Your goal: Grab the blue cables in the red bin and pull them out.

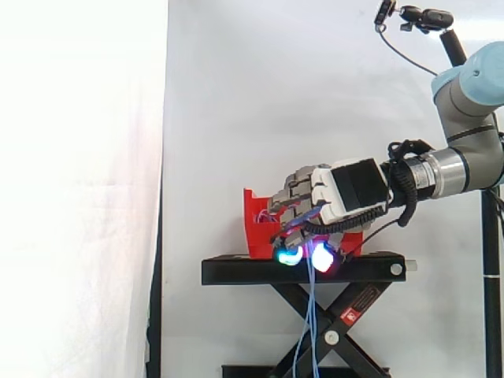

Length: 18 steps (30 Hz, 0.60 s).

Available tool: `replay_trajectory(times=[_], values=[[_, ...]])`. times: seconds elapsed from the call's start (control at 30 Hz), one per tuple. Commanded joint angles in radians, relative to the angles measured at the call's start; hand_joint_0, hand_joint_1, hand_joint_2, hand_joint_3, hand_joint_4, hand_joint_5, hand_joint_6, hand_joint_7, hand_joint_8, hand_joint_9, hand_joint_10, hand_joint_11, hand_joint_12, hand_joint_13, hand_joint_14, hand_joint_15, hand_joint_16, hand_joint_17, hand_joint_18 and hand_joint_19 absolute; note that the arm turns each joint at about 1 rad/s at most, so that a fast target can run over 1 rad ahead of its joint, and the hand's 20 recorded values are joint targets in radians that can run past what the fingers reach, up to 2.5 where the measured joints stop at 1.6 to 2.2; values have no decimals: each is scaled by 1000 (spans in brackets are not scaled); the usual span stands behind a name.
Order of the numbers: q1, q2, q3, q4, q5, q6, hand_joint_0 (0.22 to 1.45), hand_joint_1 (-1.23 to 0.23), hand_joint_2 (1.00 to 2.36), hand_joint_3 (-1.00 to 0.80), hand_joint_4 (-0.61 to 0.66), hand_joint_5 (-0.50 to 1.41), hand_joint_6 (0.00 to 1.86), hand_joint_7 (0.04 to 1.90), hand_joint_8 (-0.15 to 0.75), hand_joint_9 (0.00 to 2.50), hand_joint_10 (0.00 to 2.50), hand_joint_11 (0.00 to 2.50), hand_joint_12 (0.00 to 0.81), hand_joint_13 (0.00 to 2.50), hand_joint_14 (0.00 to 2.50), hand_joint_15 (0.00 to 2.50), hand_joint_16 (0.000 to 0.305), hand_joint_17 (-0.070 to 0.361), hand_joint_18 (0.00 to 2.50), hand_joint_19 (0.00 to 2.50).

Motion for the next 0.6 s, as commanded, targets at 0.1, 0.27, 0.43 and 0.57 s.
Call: replay_trajectory(times=[0.1, 0.27, 0.43, 0.57], values=[[0, 0, 0, -1, 0, 0, 724, -1018, 1000, -1000, 11, 997, 4, 826, 184, 997, 30, 846, 325, 785, 24, 569, 46, 104, 770, 823], [0, 0, 0, -1, 0, 0, 739, -1018, 1000, -1000, 4, 1006, 3, 839, 179, 1005, 29, 849, 324, 785, 23, 569, 45, 102, 764, 828], [0, 0, -1, -1, 0, 0, 747, -1029, 1000, -1000, 4, 1016, 2, 861, 179, 1012, 30, 851, 323, 787, 22, 572, 45, 102, 775, 827], [0, 0, 0, -3, 0, 0, 747, -1029, 1000, -1000, 10, 1020, 1, 872, 186, 1009, 30, 858, 322, 789, 24, 571, 45, 102, 775, 819]])
